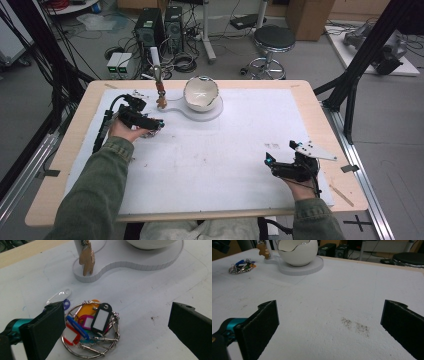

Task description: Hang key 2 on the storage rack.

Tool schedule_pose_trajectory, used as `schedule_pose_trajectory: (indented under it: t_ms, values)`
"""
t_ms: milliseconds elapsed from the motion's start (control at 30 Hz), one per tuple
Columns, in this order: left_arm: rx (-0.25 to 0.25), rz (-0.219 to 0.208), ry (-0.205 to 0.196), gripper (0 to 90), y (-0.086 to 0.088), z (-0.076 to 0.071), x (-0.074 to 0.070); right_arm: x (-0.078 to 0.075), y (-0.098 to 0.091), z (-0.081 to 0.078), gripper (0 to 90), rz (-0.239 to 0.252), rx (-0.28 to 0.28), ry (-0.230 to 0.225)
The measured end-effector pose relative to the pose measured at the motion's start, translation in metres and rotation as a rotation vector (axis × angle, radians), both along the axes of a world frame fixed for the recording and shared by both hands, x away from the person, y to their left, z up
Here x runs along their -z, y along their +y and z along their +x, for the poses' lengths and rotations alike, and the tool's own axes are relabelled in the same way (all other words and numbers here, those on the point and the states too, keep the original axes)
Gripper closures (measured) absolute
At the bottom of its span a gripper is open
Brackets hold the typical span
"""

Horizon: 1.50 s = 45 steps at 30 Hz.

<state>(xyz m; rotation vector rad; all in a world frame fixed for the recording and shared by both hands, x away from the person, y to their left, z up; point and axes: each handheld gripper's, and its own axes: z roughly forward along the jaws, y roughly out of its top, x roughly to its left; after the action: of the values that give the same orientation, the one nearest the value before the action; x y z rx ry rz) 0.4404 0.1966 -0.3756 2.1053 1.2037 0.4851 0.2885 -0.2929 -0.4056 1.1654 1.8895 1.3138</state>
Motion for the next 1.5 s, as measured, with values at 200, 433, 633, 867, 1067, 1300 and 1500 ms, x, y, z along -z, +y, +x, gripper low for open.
schedule_pose_trajectory:
  t_ms: [200,433,633,867,1067,1300,1500]
  values:
    - [-0.013,0.005,0.044,1.8,0.005,0.015,0.007,0.0,-0.001,0.0,0.8,0.013,0.006,0.011]
    - [-0.028,0.015,0.114,3.9,0.013,0.025,0.021,0.0,-0.002,0.0,0.8,0.013,-0.004,0.009]
    - [-0.025,0.019,0.142,9.2,0.018,0.03,0.027,0.001,0.001,0.0,0.9,0.005,-0.014,0.013]
    - [0.003,0.028,0.162,20.5,0.017,0.034,0.028,0.001,-0.001,0.0,0.8,0.006,-0.016,0.014]
    - [0.017,0.047,0.182,28.6,0.016,0.036,0.032,0.001,-0.001,-0.001,0.9,0.008,-0.011,0.014]
    - [0.048,0.083,0.184,52.3,0.013,0.035,0.036,0.001,-0.002,-0.001,0.9,0.008,-0.012,0.01]
    - [0.087,0.108,0.172,75.0,0.01,0.032,0.034,0.001,-0.002,-0.001,0.9,0.008,-0.014,0.006]
